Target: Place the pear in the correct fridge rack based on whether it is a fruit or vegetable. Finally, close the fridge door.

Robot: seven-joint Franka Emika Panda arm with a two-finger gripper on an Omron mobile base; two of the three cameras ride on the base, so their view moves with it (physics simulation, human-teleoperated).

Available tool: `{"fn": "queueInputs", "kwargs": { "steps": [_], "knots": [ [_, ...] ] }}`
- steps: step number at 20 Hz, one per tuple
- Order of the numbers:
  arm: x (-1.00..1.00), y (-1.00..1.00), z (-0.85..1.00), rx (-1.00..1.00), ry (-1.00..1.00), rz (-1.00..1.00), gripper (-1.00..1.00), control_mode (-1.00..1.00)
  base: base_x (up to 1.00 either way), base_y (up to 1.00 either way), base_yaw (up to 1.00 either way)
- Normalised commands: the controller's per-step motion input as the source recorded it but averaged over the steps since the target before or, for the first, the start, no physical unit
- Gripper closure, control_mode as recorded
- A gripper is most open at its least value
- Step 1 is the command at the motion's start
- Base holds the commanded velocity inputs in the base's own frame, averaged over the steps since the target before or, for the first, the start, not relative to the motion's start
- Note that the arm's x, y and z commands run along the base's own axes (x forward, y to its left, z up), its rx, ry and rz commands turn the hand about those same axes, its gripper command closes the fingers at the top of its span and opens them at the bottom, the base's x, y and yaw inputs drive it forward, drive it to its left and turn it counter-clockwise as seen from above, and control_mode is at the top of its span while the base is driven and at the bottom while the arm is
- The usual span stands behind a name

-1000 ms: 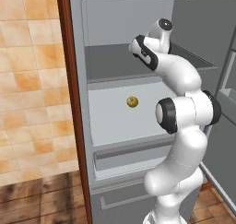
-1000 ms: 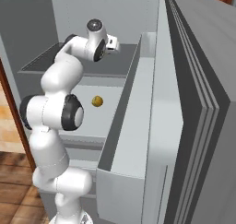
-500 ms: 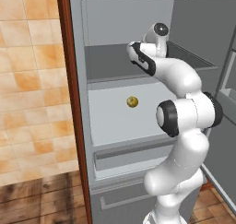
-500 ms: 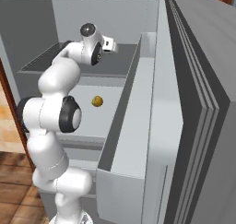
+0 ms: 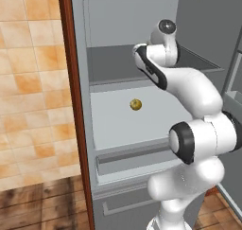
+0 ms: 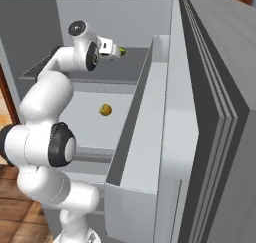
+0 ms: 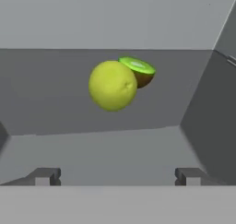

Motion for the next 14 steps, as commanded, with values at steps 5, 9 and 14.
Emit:
{"fn": "queueInputs", "kwargs": {
  "steps": [5, 9, 14],
  "knots": [
    [-1.00, 0.00, -0.17, -0.05, 0.00, 0.02, -1.00, -1.00, 0.00, 0.00, 0.00],
    [-1.00, 0.00, -0.26, -0.01, -0.01, 0.10, -1.00, -1.00, 0.00, 0.00, 0.00],
    [-1.00, 0.06, -0.47, -0.01, 0.01, 0.09, -1.00, -1.00, 0.00, 0.00, 0.00]
  ]
}}
